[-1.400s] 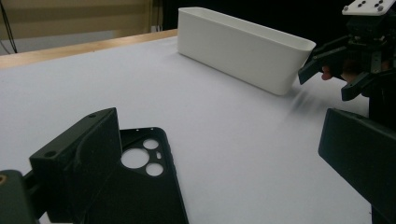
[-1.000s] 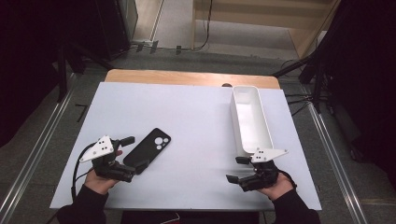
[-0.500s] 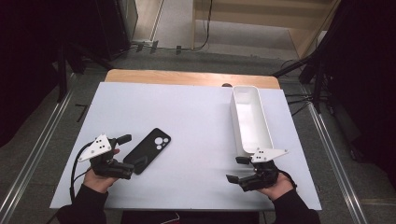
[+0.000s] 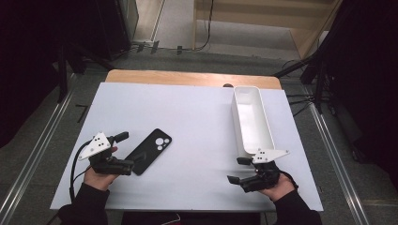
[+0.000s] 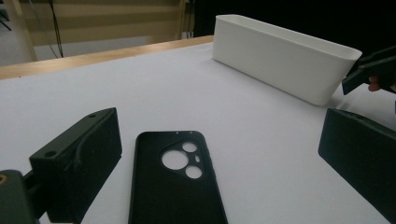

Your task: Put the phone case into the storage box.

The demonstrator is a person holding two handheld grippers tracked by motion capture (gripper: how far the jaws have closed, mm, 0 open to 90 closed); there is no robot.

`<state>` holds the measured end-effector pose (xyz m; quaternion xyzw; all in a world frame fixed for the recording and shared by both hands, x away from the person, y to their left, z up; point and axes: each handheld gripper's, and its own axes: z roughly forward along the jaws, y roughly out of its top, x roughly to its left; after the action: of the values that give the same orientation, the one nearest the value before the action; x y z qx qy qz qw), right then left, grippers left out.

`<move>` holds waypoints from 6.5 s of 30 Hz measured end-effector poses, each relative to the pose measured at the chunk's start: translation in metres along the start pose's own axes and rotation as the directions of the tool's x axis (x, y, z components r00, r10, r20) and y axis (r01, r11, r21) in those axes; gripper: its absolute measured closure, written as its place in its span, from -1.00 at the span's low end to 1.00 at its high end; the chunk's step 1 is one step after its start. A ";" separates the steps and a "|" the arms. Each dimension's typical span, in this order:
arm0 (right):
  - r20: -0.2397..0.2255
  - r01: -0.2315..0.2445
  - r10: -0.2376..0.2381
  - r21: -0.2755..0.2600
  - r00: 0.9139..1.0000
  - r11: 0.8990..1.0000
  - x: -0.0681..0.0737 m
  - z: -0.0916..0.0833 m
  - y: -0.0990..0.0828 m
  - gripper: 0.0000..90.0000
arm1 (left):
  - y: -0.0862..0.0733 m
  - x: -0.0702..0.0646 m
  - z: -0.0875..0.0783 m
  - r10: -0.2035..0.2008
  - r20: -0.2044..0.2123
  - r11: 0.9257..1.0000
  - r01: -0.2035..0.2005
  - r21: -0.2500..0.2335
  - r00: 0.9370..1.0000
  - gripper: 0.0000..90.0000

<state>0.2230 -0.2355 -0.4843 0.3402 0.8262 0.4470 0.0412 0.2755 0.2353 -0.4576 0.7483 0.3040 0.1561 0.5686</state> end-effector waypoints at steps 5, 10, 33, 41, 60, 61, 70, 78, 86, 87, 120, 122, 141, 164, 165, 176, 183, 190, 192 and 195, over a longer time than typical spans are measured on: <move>0.000 -0.003 0.003 0.000 1.000 1.000 0.000 0.000 0.000 -0.59 | 0.001 0.004 0.007 -0.001 0.001 1.000 0.001 -0.005 1.000 -1.00; -0.001 -0.001 0.001 0.003 1.000 1.000 0.000 0.001 0.000 -0.59 | 0.002 0.009 0.015 -0.007 0.017 1.000 0.008 -0.030 1.000 -1.00; -0.005 -0.002 0.002 0.003 1.000 1.000 -0.001 0.001 0.000 -0.59 | 0.010 0.029 0.047 -0.005 -0.009 0.999 0.005 -0.031 1.000 -1.00; -0.006 0.002 -0.002 0.004 1.000 1.000 0.000 0.001 -0.001 -0.59 | 0.007 0.028 0.050 0.015 -0.008 1.000 -0.015 0.018 1.000 -1.00; -0.007 0.003 -0.003 0.004 1.000 1.000 0.000 0.001 -0.001 -0.59 | -0.004 0.026 0.058 0.024 -0.001 0.995 -0.024 0.099 1.000 -1.00; -0.007 0.003 -0.003 0.004 1.000 1.000 0.000 0.001 -0.001 -0.59 | -0.004 0.025 0.059 0.029 -0.001 0.994 -0.029 0.106 1.000 -1.00; -0.010 0.004 -0.004 0.004 1.000 1.000 0.000 0.001 -0.001 -0.59 | -0.010 0.023 0.064 0.028 -0.015 0.982 -0.025 0.185 0.999 -1.00; -0.018 0.004 -0.004 -0.003 1.000 1.000 0.002 0.001 0.000 -0.59 | -0.017 0.020 0.069 0.031 -0.023 0.957 -0.022 0.289 0.999 -1.00; -0.018 0.007 -0.007 -0.004 1.000 1.000 0.001 0.001 0.001 -0.59 | -0.020 0.019 0.073 0.061 -0.050 0.931 -0.039 0.364 0.997 -1.00; -0.019 0.006 -0.006 -0.004 1.000 1.000 0.001 0.002 0.001 -0.59 | -0.020 0.019 0.073 0.053 -0.054 0.930 -0.030 0.366 0.997 -1.00; -0.024 0.007 -0.007 0.002 1.000 1.000 0.005 0.002 0.000 -0.59 | -0.027 0.012 0.085 0.138 -0.069 0.859 -0.085 0.506 0.988 -1.00; -0.023 0.004 -0.004 0.001 1.000 1.000 0.005 0.003 0.000 -0.59 | -0.027 0.012 0.085 0.136 -0.069 0.860 -0.084 0.504 0.988 -0.94; -0.029 0.015 -0.015 -0.002 0.999 1.000 0.006 0.005 0.001 -0.59 | -0.025 0.010 0.081 0.097 -0.119 0.883 -0.030 0.468 0.988 -0.72; -0.021 -0.005 0.005 -0.013 1.000 1.000 0.006 0.005 0.002 -0.59 | -0.008 0.010 0.068 0.059 -0.120 0.935 -0.012 0.356 0.991 -0.69; -0.020 -0.007 0.007 -0.017 1.000 1.000 0.006 0.005 0.003 -0.59 | -0.006 0.009 0.068 0.063 -0.123 0.937 -0.016 0.349 0.990 -0.69; -0.003 -0.008 0.008 -0.040 1.000 0.999 0.012 0.003 0.007 -0.59 | 0.006 -0.007 0.066 0.043 -0.133 0.972 -0.011 0.234 0.990 -0.69; -0.001 0.005 -0.005 -0.082 1.000 0.997 0.014 0.001 0.011 -0.59 | 0.016 -0.012 0.059 -0.002 -0.111 0.989 0.018 0.145 0.994 -0.69; 0.000 0.000 0.000 -0.090 1.000 0.996 0.016 0.001 0.012 -0.59 | 0.025 -0.025 0.055 0.003 -0.136 0.998 0.006 0.068 0.991 -0.69; -0.003 -0.018 0.018 -0.090 1.000 0.996 0.015 0.001 0.013 -0.60 | 0.027 -0.028 0.055 -0.003 -0.153 0.999 0.010 0.046 0.988 -0.69; -0.007 -0.043 0.043 -0.083 0.999 0.996 0.013 0.001 0.014 -0.60 | 0.029 -0.034 0.056 -0.002 -0.173 1.000 0.006 0.025 0.985 -0.69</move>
<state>0.2204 -0.2216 -0.4709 0.3548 0.7996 0.4826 0.0434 0.2902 0.1665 -0.4436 0.7385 0.3558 0.2157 0.5306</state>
